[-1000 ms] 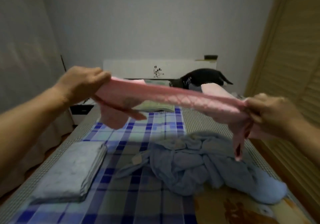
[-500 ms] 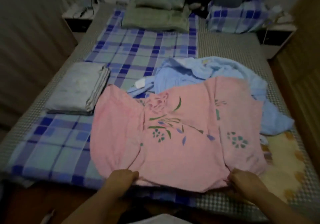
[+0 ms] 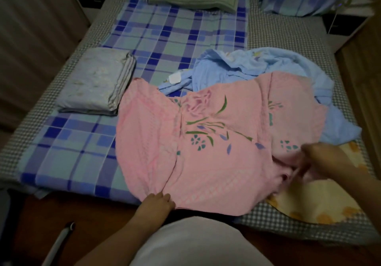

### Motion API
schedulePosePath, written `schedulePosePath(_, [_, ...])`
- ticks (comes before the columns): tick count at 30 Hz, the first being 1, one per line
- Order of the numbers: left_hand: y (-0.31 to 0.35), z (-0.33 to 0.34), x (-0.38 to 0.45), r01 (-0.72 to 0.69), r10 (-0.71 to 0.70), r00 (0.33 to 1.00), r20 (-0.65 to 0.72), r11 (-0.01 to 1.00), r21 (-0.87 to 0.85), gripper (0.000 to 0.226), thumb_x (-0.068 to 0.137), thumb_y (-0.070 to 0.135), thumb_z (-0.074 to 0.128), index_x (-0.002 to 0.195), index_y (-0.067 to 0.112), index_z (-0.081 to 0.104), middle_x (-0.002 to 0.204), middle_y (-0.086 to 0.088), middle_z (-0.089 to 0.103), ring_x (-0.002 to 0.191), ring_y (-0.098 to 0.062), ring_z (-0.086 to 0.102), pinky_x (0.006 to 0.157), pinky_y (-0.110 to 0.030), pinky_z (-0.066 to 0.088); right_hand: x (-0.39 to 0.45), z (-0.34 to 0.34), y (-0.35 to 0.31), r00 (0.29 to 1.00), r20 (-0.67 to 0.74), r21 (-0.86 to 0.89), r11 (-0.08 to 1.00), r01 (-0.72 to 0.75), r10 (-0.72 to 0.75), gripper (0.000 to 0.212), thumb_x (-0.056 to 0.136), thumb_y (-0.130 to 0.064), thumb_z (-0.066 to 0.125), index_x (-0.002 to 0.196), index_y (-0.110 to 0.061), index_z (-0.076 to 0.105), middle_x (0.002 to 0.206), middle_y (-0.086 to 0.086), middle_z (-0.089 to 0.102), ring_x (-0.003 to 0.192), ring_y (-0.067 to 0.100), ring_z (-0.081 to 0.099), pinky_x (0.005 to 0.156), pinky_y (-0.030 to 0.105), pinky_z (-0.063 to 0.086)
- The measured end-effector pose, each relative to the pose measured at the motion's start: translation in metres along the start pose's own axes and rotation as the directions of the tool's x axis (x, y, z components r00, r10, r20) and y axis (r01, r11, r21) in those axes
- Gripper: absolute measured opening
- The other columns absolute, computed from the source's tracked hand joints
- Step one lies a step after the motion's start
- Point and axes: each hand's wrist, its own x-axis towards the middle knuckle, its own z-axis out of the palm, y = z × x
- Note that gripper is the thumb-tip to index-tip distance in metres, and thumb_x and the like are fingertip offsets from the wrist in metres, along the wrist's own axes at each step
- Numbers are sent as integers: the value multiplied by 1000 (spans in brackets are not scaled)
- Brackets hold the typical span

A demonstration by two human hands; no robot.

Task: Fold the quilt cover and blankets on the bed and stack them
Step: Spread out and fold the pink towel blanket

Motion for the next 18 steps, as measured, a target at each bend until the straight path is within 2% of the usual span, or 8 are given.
schedulePosePath(2, [-3, -3, 3, -107, 108, 992, -64, 994, 19, 28, 52, 45, 81, 69, 34, 62, 67, 10, 56, 53, -12, 56, 45, -22, 39, 7, -32, -33, 971, -237, 4, 999, 44, -42, 64, 39, -51, 86, 92, -26, 63, 84, 2, 69, 75, 29, 70, 60, 29, 51])
schedulePosePath(5, [-3, -23, 15, -186, 187, 957, -222, 982, 23, 24, 63, 49, 69, 75, 30, 59, 72, 6, 55, 59, -16, 56, 48, -25, 38, 5, -55, -132, 892, -297, -29, 936, 350, -342, 39, 61, -28, 77, 98, -29, 63, 90, -2, 68, 74, 26, 69, 61, 31, 49])
schedulePosePath(7, [-2, -42, 26, -179, 170, 929, -329, 984, 1, 20, 66, 41, 66, 77, 28, 57, 75, 4, 54, 63, -19, 55, 50, -30, 38, -8, -42, -203, 775, -294, -62, 820, 569, -560, 26, 80, -36, 56, 103, -30, 67, 91, -5, 70, 73, 22, 70, 59, 29, 48])
schedulePosePath(9, [-2, -59, 33, -147, 111, 913, -393, 987, -63, 16, 68, 33, 69, 81, 28, 61, 77, 4, 56, 66, -20, 57, 53, -32, 40, -21, -20, -263, 709, -161, -17, 721, 693, -686, 42, 86, -52, 36, 108, -28, 63, 92, -4, 71, 79, 21, 69, 62, 32, 48])
schedulePosePath(11, [-7, -65, 39, -163, 54, 905, -421, 960, -228, 15, 71, 33, 70, 85, 27, 67, 78, 3, 63, 69, -21, 62, 58, -31, 44, -26, -4, -300, 722, -34, 75, 718, 692, -691, 54, 81, -69, 41, 107, -24, 56, 90, 1, 70, 79, 24, 67, 63, 33, 44])
schedulePosePath(13, [-13, -63, 41, -194, 28, 899, -438, 920, -340, 8, 75, 30, 68, 78, 23, 66, 74, 0, 64, 66, -23, 63, 56, -32, 47, -24, 8, -314, 767, -62, 121, 758, 641, -639, 58, 78, -75, 43, 98, -22, 56, 85, 3, 69, 74, 24, 65, 60, 33, 41])
schedulePosePath(15, [-17, -60, 38, -224, 30, 863, -505, 918, -328, 10, 80, 26, 67, 73, 22, 63, 68, 0, 61, 61, -22, 60, 53, -33, 45, -23, 18, -319, 782, -181, 103, 780, 618, -596, 42, 84, -60, 43, 82, -23, 61, 73, 3, 68, 64, 25, 65, 52, 31, 41])
schedulePosePath(18, [-27, -60, 31, -234, 20, 880, -474, 887, -398, 20, 94, 41, 52, 89, 25, 62, 79, 3, 64, 74, -20, 59, 72, -35, 45, -26, 25, -316, 792, -188, 105, 790, 604, -581, 25, 86, -44, 48, 78, -24, 61, 70, 2, 67, 61, 25, 65, 48, 29, 37])
